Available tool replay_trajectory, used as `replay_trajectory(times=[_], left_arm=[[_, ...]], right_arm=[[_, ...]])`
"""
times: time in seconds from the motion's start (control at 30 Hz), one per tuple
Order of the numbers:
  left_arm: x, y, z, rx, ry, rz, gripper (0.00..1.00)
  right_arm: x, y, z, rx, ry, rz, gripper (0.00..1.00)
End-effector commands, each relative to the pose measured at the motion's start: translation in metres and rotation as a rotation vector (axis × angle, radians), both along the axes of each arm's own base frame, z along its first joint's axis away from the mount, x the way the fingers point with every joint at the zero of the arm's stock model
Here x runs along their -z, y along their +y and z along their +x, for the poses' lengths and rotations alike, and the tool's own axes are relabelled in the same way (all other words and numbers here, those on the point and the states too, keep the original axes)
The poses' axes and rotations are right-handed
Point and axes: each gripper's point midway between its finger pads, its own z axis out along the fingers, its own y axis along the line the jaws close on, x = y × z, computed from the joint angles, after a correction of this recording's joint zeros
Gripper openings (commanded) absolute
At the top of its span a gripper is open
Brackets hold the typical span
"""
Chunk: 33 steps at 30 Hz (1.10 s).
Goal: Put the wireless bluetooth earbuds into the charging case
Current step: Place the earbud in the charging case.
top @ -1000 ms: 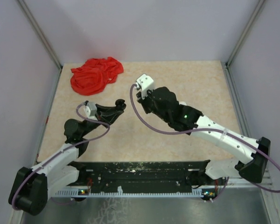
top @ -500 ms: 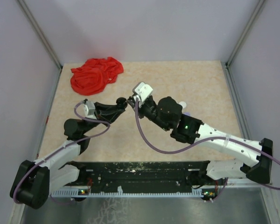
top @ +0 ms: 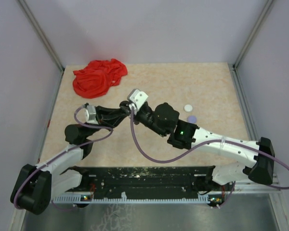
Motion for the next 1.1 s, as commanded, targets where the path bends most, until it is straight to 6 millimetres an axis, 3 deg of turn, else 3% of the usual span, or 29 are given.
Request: replay_trajectory(times=[0.0,0.6,1.07], left_arm=[[-0.019,0.001,-0.009,0.019,-0.067,-0.037,0.01],[-0.028,0.007,-0.005,-0.012,-0.027,-0.1,0.01],[-0.028,0.01,0.009,-0.075,0.054,-0.115,0.01]], right_arm=[[-0.015,0.004,0.003,0.027,-0.039,0.063,0.15],[0.0,0.007,0.004,0.047,-0.049,0.029,0.15],[0.011,0.014,0.001,0.096,-0.05,-0.009,0.17]])
